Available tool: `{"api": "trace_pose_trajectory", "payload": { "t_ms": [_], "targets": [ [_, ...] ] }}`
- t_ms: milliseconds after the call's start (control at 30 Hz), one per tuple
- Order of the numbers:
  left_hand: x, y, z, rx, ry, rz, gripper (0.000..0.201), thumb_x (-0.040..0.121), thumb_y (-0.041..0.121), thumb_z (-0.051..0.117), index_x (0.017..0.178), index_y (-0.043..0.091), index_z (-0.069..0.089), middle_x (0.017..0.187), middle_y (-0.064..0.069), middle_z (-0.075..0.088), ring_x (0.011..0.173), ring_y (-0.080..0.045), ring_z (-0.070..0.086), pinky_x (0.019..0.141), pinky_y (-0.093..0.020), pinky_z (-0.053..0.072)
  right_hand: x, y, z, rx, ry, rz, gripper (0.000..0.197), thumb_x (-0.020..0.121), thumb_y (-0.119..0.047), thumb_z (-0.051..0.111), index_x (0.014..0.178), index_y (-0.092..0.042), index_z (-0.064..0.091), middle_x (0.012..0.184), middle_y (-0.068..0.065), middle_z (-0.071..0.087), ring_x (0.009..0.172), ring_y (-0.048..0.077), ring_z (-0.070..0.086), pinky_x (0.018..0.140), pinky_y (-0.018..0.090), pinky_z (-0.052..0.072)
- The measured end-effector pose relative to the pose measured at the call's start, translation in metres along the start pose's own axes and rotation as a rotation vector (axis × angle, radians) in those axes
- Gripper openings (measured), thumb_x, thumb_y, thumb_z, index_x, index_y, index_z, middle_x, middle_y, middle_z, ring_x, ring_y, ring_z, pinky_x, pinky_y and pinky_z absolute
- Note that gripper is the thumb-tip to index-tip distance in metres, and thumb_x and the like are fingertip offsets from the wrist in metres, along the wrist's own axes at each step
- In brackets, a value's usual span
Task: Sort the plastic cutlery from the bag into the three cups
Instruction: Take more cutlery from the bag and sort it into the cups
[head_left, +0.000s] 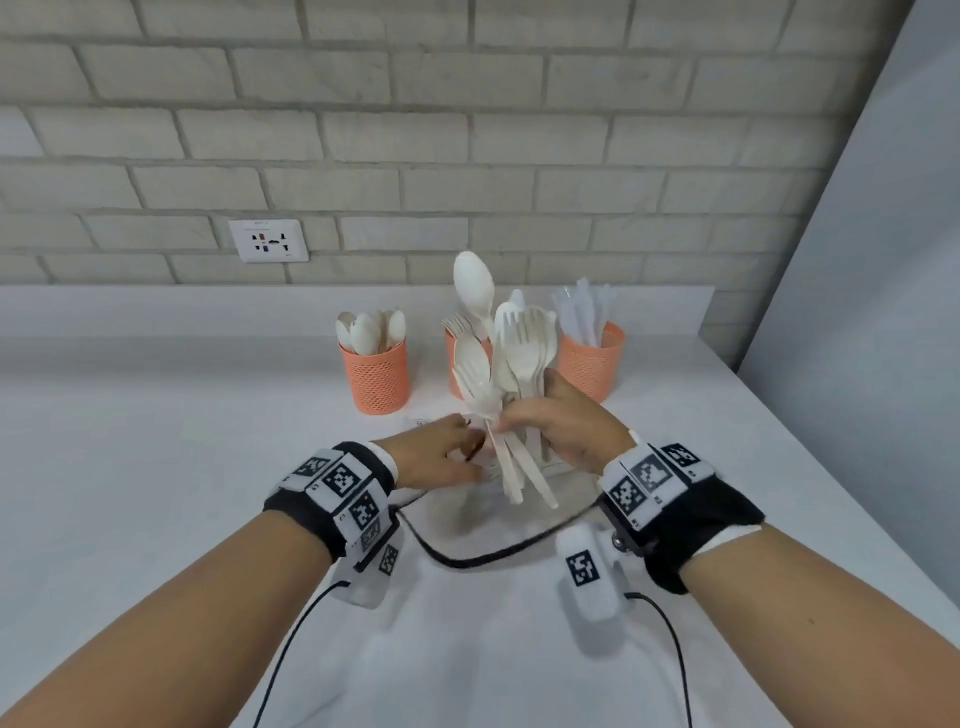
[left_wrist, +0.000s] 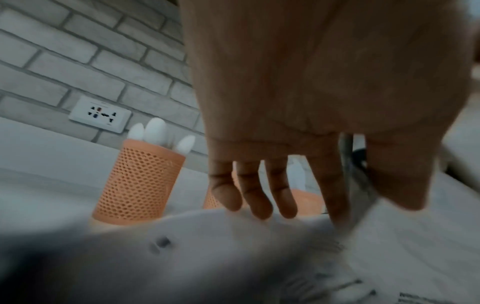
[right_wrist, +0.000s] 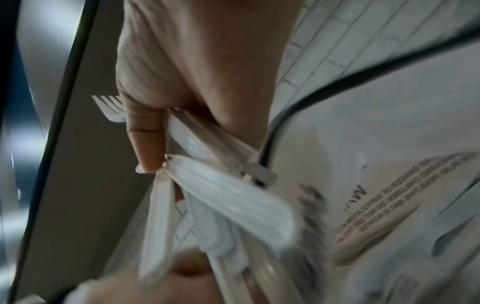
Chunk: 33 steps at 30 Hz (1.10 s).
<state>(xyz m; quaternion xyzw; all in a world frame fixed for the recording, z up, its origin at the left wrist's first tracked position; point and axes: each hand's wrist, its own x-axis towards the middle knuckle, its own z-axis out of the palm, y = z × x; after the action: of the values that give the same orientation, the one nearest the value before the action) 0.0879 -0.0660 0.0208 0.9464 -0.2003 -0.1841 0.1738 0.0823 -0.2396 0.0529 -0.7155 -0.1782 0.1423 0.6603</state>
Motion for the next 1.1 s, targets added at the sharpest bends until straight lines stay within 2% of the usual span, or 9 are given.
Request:
{"api": "trace_pose_trajectory", "payload": {
  "t_ms": [133, 233, 433, 567, 667, 733, 833, 933, 1100],
  "targets": [
    [0.016, 0.005, 0.023, -0.021, -0.095, 0.0, 0.059, 0.081, 0.064, 0.046, 0.113, 0.018, 0.065, 0.141, 0.003, 0.034, 0.126, -0.017, 0.037, 0.111, -0.038, 0.028, -0.002, -0.013, -0.004, 0.26, -0.033, 0.011, 0.033, 0.07, 0.007, 0.055, 0.103, 0.002, 0.054, 0.069, 0.015, 0.059, 0.056, 0.025, 0.064, 0.058, 0.036, 0.056],
    [0.022, 0.02, 0.029, -0.204, -0.103, 0.014, 0.058, 0.091, 0.059, 0.033, 0.136, 0.025, 0.046, 0.142, 0.0, 0.044, 0.124, -0.019, 0.043, 0.112, -0.035, 0.027, -0.001, -0.022, -0.012, 0.332, 0.023, 0.019, 0.022, 0.066, 0.004, 0.055, 0.088, 0.002, 0.057, 0.058, 0.01, 0.059, 0.049, 0.022, 0.06, 0.051, 0.03, 0.053],
    [0.03, 0.03, 0.042, 0.212, -0.348, -0.036, 0.036, 0.092, 0.038, 0.048, 0.123, 0.021, 0.053, 0.129, -0.005, 0.055, 0.118, -0.024, 0.05, 0.101, -0.036, 0.037, 0.0, -0.025, -0.027, 0.286, 0.118, 0.025, 0.024, 0.081, 0.015, 0.046, 0.091, -0.003, 0.056, 0.059, 0.003, 0.062, 0.051, 0.017, 0.063, 0.051, 0.028, 0.053],
    [0.031, 0.023, 0.041, 0.269, -0.39, -0.071, 0.024, 0.084, 0.034, 0.064, 0.09, 0.011, 0.059, 0.094, -0.012, 0.06, 0.089, -0.027, 0.055, 0.086, -0.034, 0.044, 0.002, -0.016, -0.032, 0.209, 0.173, 0.055, 0.026, 0.08, 0.014, 0.05, 0.095, -0.006, 0.055, 0.068, 0.007, 0.06, 0.055, 0.02, 0.063, 0.06, 0.033, 0.056],
    [0.03, 0.015, 0.03, 0.314, -0.368, -0.143, 0.027, 0.089, 0.034, 0.058, 0.104, 0.013, 0.06, 0.109, -0.007, 0.061, 0.096, -0.021, 0.053, 0.088, -0.032, 0.041, 0.002, -0.011, -0.034, 0.178, 0.19, 0.068, 0.027, 0.08, 0.014, 0.05, 0.096, -0.008, 0.053, 0.072, 0.009, 0.059, 0.057, 0.021, 0.063, 0.066, 0.036, 0.056],
    [0.025, 0.02, 0.015, 0.163, -0.179, -0.123, 0.034, 0.097, 0.028, 0.042, 0.121, 0.007, 0.054, 0.128, -0.009, 0.055, 0.113, -0.025, 0.052, 0.095, -0.03, 0.038, 0.003, -0.008, -0.035, 0.15, 0.2, 0.068, 0.029, 0.08, 0.014, 0.05, 0.1, -0.007, 0.052, 0.074, 0.009, 0.058, 0.056, 0.019, 0.063, 0.063, 0.033, 0.058],
    [0.015, 0.034, -0.01, -0.557, 0.125, -0.014, 0.047, 0.096, 0.04, 0.032, 0.134, 0.014, 0.043, 0.133, -0.003, 0.051, 0.113, -0.021, 0.053, 0.098, -0.031, 0.036, 0.009, -0.003, -0.033, 0.103, 0.217, 0.051, 0.037, 0.078, 0.014, 0.051, 0.111, -0.004, 0.052, 0.082, 0.01, 0.06, 0.063, 0.02, 0.065, 0.058, 0.027, 0.056],
    [0.013, 0.047, -0.018, -0.88, 0.183, 0.127, 0.077, 0.076, 0.066, 0.044, 0.141, 0.028, 0.029, 0.132, 0.006, 0.05, 0.117, -0.013, 0.052, 0.099, -0.036, 0.044, 0.017, 0.0, -0.023, 0.065, 0.209, -0.026, 0.048, 0.075, 0.005, 0.054, 0.121, -0.007, 0.051, 0.1, 0.01, 0.065, 0.089, 0.021, 0.065, 0.074, 0.03, 0.055],
    [0.032, 0.058, -0.013, -1.195, 0.337, 0.05, 0.092, 0.065, 0.047, 0.077, 0.137, 0.016, 0.029, 0.121, -0.002, 0.059, 0.104, -0.018, 0.062, 0.085, -0.036, 0.055, 0.044, 0.009, 0.0, -0.114, 0.342, -0.111, 0.029, 0.084, -0.021, 0.057, 0.109, -0.009, 0.049, 0.087, 0.002, 0.055, 0.086, 0.02, 0.058, 0.067, 0.017, 0.05]
  ]
}}
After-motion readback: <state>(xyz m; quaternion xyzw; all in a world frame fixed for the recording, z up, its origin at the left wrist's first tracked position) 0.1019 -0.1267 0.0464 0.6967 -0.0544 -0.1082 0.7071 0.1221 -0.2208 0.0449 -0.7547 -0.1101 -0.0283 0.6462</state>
